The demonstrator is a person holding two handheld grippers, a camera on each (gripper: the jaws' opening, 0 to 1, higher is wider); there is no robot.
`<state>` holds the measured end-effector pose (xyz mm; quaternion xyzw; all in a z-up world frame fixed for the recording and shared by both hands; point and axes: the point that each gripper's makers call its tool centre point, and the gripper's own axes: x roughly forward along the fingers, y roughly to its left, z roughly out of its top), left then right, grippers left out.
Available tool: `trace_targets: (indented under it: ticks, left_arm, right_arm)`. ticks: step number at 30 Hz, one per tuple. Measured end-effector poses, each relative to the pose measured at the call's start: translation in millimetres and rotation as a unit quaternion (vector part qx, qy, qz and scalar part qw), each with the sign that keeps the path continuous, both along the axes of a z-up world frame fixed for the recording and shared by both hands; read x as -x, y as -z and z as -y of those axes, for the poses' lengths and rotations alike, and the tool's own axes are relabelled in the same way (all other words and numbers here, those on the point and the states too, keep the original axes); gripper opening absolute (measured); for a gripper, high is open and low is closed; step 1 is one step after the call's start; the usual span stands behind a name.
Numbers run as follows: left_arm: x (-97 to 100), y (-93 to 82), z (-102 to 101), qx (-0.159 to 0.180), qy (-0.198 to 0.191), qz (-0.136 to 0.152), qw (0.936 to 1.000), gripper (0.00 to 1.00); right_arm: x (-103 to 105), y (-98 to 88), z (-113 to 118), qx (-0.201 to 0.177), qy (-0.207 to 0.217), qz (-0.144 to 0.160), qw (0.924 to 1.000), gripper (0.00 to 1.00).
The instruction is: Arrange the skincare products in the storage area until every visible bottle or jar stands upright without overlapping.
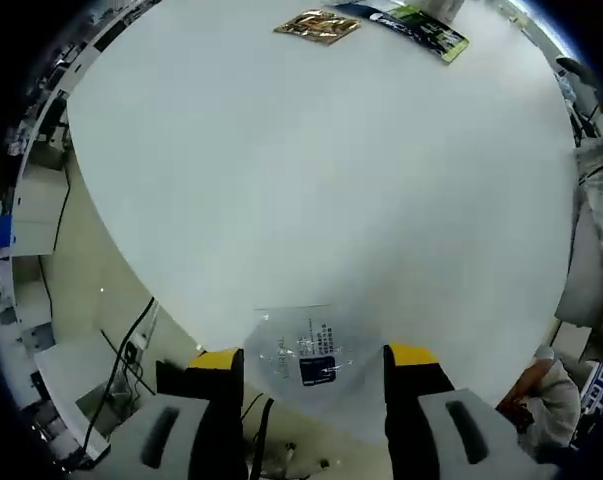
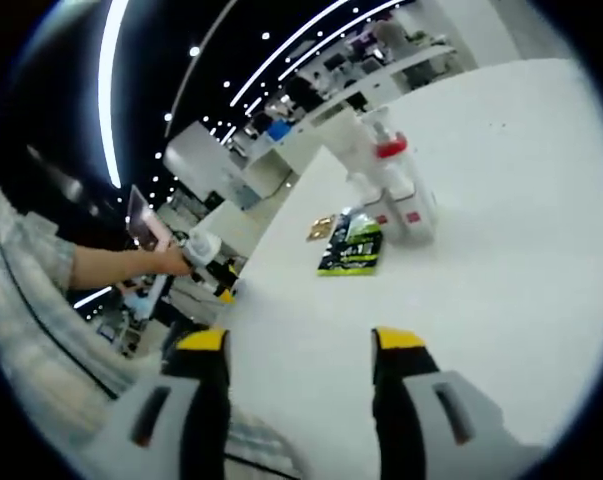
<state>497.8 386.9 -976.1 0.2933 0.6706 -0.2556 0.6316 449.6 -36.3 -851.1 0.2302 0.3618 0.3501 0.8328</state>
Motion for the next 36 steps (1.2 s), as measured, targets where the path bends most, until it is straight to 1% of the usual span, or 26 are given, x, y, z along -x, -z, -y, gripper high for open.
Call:
trace_targets:
  ticks: [1, 5, 8, 11, 12, 13, 16, 21, 23, 26, 28, 30, 32, 35, 36]
  left_arm:
    - [0.9, -0.3, 1.4, 0.003, 0.002, -0.005, 1.0000, 0.56]
    - [1.3, 0.7, 3.1, 0.008, 0.007, -0.013, 0.9999, 0.54]
    - [0.4, 0.7, 2.4, 0.007, 0.006, -0.011, 0.9999, 0.53]
    - [-1.0, -1.5, 4.2, 0.011, -0.006, -0.008, 0.9999, 0.41]
    - [-4.5, -0.5, 8.6, 0.023, -0.007, 0.002, 0.9997, 0.40]
    - [-1.6, -1.5, 6.9, 0.016, -0.009, -0.004, 0.9998, 0.40]
    - [-1.2, -1.8, 8.0, 0.016, -0.007, -0.003, 0.9999, 0.40]
    - [-0.6, -2.9, 12.4, 0.021, -0.009, -0.004, 0.9997, 0.40]
    - [-1.3, -4.4, 20.7, 0.035, -0.011, -0.001, 0.9993, 0.40]
    - [-1.9, -6.3, 31.6, 0.042, -0.005, -0.004, 0.9991, 0.40]
    - [-5.0, -7.6, 44.7, 0.059, 0.005, -0.001, 0.9983, 0.40]
    - [-7.9, -10.7, 55.2, 0.064, 0.011, 0.001, 0.9979, 0.40]
    - [-12.9, -15.0, 67.8, 0.073, 0.017, 0.012, 0.9971, 0.40]
    - [-16.1, -19.8, 81.0, 0.080, 0.026, 0.017, 0.9963, 0.40]
    - [-16.6, -22.5, 89.2, 0.087, 0.029, 0.017, 0.9956, 0.40]
  right_arm:
    - [0.1, 0.1, 0.0, 0.001, 0.000, 0.000, 1.0000, 0.55]
    - [-0.2, 0.5, 1.3, 0.001, 0.002, -0.001, 1.0000, 0.55]
    - [0.0, 1.5, 1.4, 0.003, 0.002, -0.002, 1.0000, 0.55]
    - [0.3, 1.8, 0.8, 0.003, 0.002, -0.003, 1.0000, 0.55]
    - [0.7, 1.8, 0.6, 0.003, 0.001, -0.003, 1.0000, 0.55]
    - [0.7, 1.7, 0.8, 0.003, 0.002, -0.003, 1.0000, 0.55]
    - [0.9, 2.2, 2.0, 0.002, 0.005, -0.004, 1.0000, 0.55]
    - [0.8, 1.9, 2.4, 0.000, 0.007, -0.004, 1.0000, 0.55]
    - [-0.2, 1.5, 2.8, -0.001, 0.009, -0.004, 1.0000, 0.55]
    - [-0.3, 1.1, 2.9, -0.002, 0.008, -0.003, 1.0000, 0.55]
    - [0.0, 1.5, 2.9, -0.002, 0.007, -0.003, 1.0000, 0.55]
    - [0.0, 1.8, 3.2, -0.002, 0.008, -0.002, 1.0000, 0.55]
    - [-0.4, 0.9, 3.1, -0.005, 0.009, -0.002, 0.9999, 0.55]
    - [-0.8, -0.2, 2.8, -0.007, 0.009, 0.001, 0.9999, 0.55]
    - [-1.0, -0.4, 2.9, -0.008, 0.010, 0.002, 0.9999, 0.55]
